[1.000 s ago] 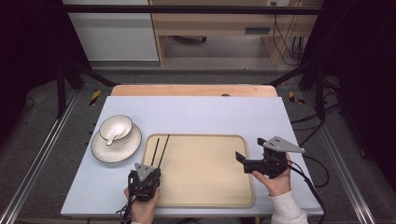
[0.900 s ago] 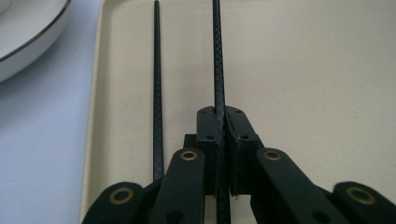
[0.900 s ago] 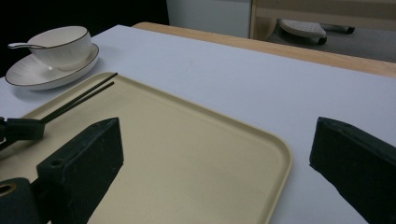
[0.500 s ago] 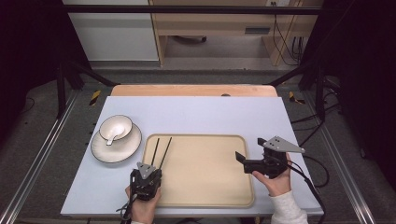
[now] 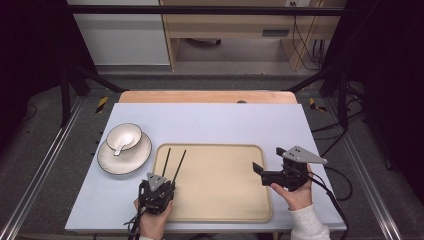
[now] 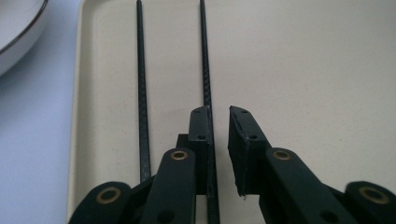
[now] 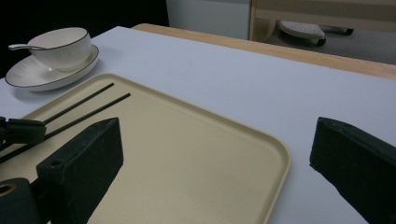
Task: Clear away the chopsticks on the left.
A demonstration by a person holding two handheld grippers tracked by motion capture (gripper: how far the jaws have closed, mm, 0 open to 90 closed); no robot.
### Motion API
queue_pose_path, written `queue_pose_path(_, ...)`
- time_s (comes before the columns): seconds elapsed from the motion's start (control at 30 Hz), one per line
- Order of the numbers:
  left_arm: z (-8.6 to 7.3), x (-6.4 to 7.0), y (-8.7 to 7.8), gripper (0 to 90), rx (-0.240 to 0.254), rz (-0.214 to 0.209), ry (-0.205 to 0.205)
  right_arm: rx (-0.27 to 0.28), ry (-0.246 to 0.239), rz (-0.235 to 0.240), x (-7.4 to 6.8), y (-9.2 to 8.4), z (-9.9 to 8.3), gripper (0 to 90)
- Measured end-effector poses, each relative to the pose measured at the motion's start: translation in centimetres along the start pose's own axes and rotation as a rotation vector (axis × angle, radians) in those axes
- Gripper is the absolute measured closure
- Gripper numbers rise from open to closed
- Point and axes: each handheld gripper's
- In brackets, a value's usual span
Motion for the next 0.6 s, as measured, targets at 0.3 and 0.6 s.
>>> queue_pose_path(0.3, 1.9, -0.5, -2.3, 63.5, 0.081, -0.089, 0.067, 0.008, 0.006, -0.001, 0.1, -0.2, 0.0, 2.8)
queue_pose_path(0.6, 4.5, -1.6, -4.2, 47.6, 0.135, -0.148, 0.192, 0.024, 0.01, 0.0, 0.2, -0.7, 0.1, 2.7)
Point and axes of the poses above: each handheld gripper's, and its own axes: y roughly forward along the jaws, z roughly out of its top, x roughly to its right, and after that the axes turned 13 degrees about -x, right-handed
